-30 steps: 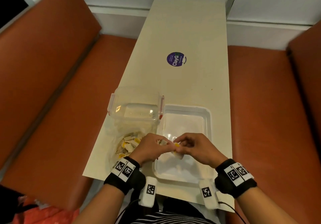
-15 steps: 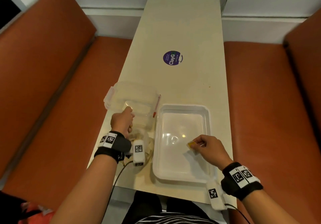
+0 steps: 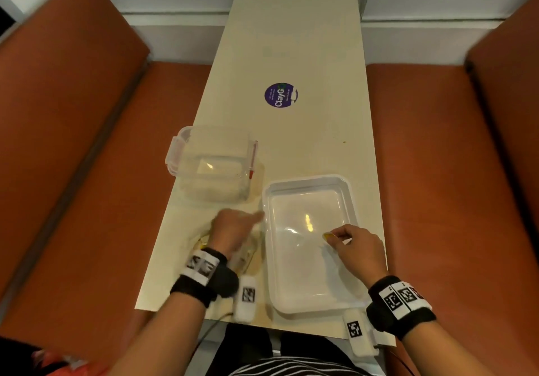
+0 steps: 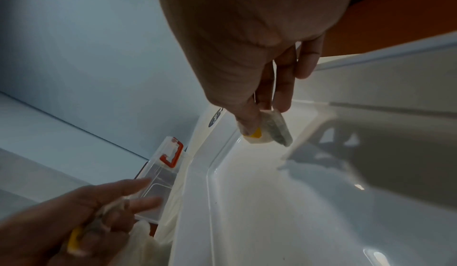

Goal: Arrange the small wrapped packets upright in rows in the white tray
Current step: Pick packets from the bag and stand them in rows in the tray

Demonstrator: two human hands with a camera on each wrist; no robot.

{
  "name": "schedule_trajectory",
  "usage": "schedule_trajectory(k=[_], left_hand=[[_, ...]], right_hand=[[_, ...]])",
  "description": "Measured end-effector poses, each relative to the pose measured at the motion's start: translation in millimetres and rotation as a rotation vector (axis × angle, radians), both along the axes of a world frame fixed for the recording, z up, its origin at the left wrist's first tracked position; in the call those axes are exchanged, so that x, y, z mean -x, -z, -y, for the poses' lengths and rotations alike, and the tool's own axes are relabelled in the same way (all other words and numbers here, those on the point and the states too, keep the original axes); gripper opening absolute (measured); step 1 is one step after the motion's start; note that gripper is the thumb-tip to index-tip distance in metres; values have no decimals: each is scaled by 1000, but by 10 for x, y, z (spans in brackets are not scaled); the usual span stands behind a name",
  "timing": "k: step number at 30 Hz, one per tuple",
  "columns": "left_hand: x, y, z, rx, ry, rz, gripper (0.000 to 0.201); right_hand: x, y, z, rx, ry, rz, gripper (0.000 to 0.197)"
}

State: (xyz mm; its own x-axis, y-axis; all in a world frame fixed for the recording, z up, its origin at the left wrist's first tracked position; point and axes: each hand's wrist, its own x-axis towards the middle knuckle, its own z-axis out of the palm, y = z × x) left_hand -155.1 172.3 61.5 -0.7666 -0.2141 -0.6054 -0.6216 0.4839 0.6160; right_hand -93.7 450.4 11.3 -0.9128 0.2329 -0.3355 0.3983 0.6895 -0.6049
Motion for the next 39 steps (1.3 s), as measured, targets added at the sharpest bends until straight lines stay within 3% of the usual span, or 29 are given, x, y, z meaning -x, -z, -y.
schedule_trajectory(k=[2,4,6,11,15,18,20,24,31,39], left_hand=[[-210,176,-195,151,286,26,49],[-325,330,-299,336,434,33,42],[-370,387,-345,465,452,12,32],[-334,403,-301,513,411,-92,23],[-306,453,-242,506,425,-76,29],[-347,445,-233,483,395,-58,39],[-383,392,-221,436,306,-96,47],[-447,258,-144,121,55,-188,29],[-560,74,89,-467,-344,47,36],[-721,131,309,-489,-314,91,33]], right_hand=[[-15,-12,-28,-60,14,6,19],[-26,-15,-55,-101,36,36,22],[-30,11,-74,-32,58,60,21],[-60,36,-60,108,82,57,15],[-87,31,-44,78,40,127,13],[-62,-58,-22,-95,-60,161,17],[18,-172,25,-45,-95,104,15],[311,-298,224,241,-141,66,16],[979,52,674,481,-50,87,18],[1251,410,921,503,45,126,18]])
